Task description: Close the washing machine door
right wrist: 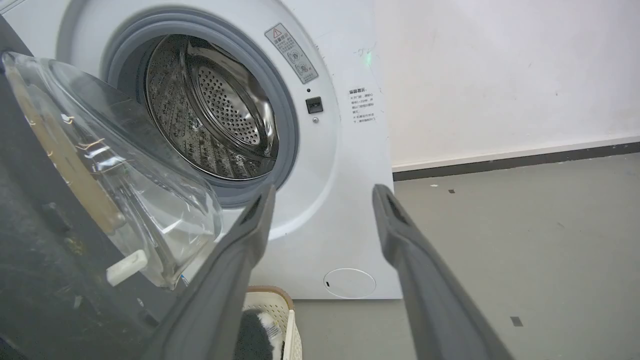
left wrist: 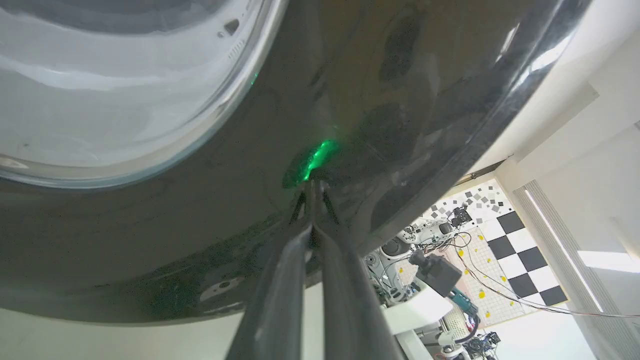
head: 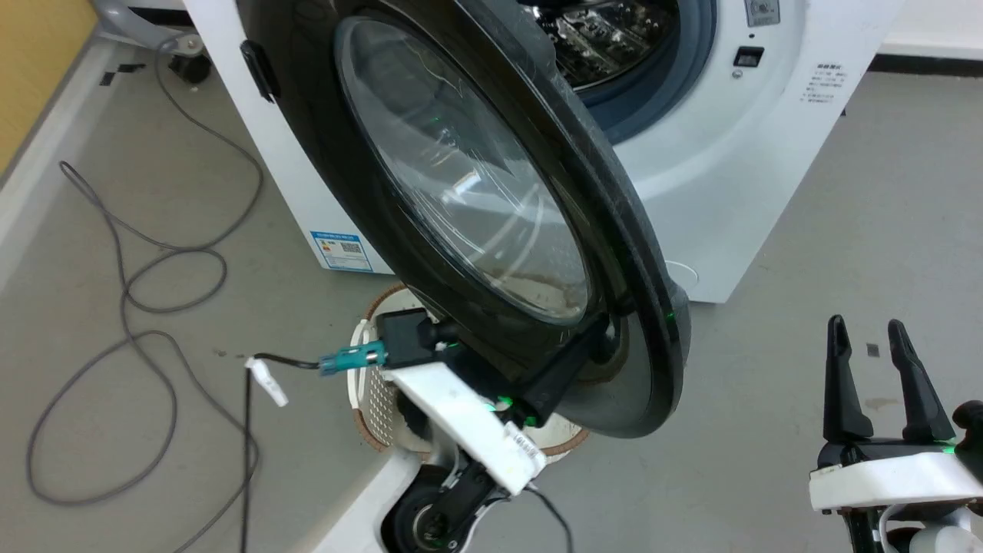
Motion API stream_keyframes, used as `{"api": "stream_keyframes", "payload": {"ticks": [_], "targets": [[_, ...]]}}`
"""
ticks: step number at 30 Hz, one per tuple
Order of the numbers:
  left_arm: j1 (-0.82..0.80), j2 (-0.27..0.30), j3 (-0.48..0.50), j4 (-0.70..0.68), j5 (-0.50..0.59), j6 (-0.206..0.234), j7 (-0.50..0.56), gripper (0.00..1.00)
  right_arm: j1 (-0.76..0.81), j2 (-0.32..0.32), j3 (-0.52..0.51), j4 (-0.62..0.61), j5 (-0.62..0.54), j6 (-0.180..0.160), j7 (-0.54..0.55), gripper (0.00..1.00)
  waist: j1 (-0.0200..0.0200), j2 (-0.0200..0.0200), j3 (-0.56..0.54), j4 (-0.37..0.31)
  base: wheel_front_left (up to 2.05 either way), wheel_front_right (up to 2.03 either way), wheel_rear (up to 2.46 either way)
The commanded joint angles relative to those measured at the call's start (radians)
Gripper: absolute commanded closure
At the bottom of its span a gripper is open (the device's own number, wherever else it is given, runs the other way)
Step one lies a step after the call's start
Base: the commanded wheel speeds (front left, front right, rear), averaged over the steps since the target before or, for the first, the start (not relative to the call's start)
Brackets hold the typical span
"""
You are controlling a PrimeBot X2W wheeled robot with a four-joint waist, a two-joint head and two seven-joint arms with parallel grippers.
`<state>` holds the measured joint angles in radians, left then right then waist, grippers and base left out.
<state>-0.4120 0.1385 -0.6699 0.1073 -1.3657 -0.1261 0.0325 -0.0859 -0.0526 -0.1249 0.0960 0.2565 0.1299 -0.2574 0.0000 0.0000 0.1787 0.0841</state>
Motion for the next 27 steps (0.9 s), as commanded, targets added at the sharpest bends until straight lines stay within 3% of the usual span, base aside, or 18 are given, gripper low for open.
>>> {"api": "stream_keyframes", "payload": {"ticks": [1,5,9,11,13,20,21,22,27], "targets": [[-0.02,0.022,-0.012,0.005,0.009,-0.005,-0.021,1.0,-0.009,0.002,0.004,-0.007,0.002,0.001,-0.004,0.0,0.0,0.0,-0.005,0.004,0.0,0.0,0.0],[-0.045,0.096,-0.066,0.038,0.102,-0.005,-0.13,1.0,-0.006,0.002,0.007,-0.036,-0.007,0.001,-0.004,0.0,0.0,0.0,-0.022,0.014,0.0,0.0,0.0],[-0.083,0.17,-0.066,0.132,0.289,0.003,-0.264,1.0,-0.013,0.002,-0.012,-0.087,-0.01,0.001,-0.004,0.0,0.0,0.0,-0.038,0.025,0.0,0.0,0.0],[-0.092,0.184,-0.01,0.159,0.363,0.05,-0.287,1.0,-0.018,0.002,-0.024,-0.117,-0.013,0.001,-0.004,0.0,0.0,0.0,-0.044,0.03,0.0,0.0,0.0],[-0.098,0.205,0.052,0.152,0.474,0.124,-0.293,1.0,-0.023,0.002,-0.036,-0.144,-0.018,0.001,-0.004,0.0,0.0,0.0,-0.051,0.038,0.0,0.0,0.0],[0.024,0.214,0.331,-0.037,0.812,0.348,-0.294,1.0,-0.057,0.002,-0.032,-0.238,-0.042,0.001,-0.004,0.0,0.0,0.0,-0.08,0.059,0.0,0.0,0.0],[0.05,0.216,0.363,-0.059,0.849,0.374,-0.294,0.59,-0.064,0.002,-0.026,-0.252,-0.039,0.001,-0.004,0.0,0.0,0.0,-0.083,0.061,0.0,0.0,0.0],[0.075,0.222,0.391,-0.077,0.891,0.403,-0.294,0.0,-0.071,0.002,-0.021,-0.269,-0.037,0.001,-0.004,0.0,0.0,0.0,-0.086,0.063,0.0,0.0,0.0],[0.193,0.232,0.454,-0.125,1.04,0.49,-0.294,0.0,-0.108,0.002,0.03,-0.362,-0.029,0.001,-0.004,0.0,0.0,0.0,-0.103,0.081,0.0,0.0,0.0]]}}
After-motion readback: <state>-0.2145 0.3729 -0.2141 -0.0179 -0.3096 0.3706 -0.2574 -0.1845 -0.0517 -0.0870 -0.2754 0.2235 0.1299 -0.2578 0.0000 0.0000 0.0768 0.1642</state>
